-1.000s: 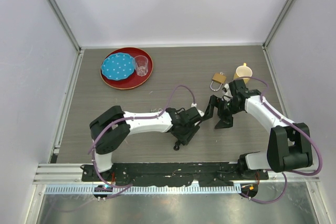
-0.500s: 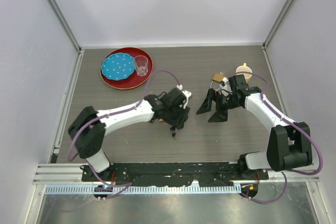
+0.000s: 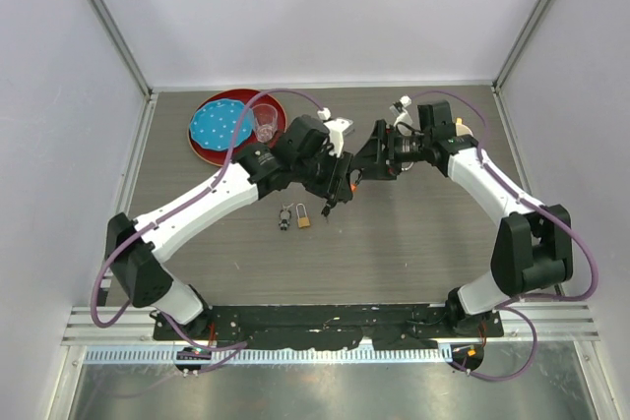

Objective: Lock with the key
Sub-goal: Pick up the lock from the center of the board.

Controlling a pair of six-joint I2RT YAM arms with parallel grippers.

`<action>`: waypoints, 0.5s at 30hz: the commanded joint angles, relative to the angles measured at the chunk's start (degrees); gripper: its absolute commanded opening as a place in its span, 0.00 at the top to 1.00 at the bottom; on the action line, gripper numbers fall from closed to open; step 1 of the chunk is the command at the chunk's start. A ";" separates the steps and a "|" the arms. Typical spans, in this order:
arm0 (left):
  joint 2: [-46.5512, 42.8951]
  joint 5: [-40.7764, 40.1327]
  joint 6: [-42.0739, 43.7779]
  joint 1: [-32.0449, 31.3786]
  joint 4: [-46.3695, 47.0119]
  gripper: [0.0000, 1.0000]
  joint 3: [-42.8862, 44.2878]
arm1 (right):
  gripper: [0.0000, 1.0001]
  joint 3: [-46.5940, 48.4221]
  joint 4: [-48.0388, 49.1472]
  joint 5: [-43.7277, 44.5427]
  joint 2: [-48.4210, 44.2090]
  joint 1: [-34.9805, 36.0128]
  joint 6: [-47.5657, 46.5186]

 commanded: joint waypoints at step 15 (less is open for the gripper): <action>0.94 -0.92 -2.53 2.30 -0.54 1.00 5.44 | 0.77 5.03 4.55 -5.69 1.26 1.11 2.44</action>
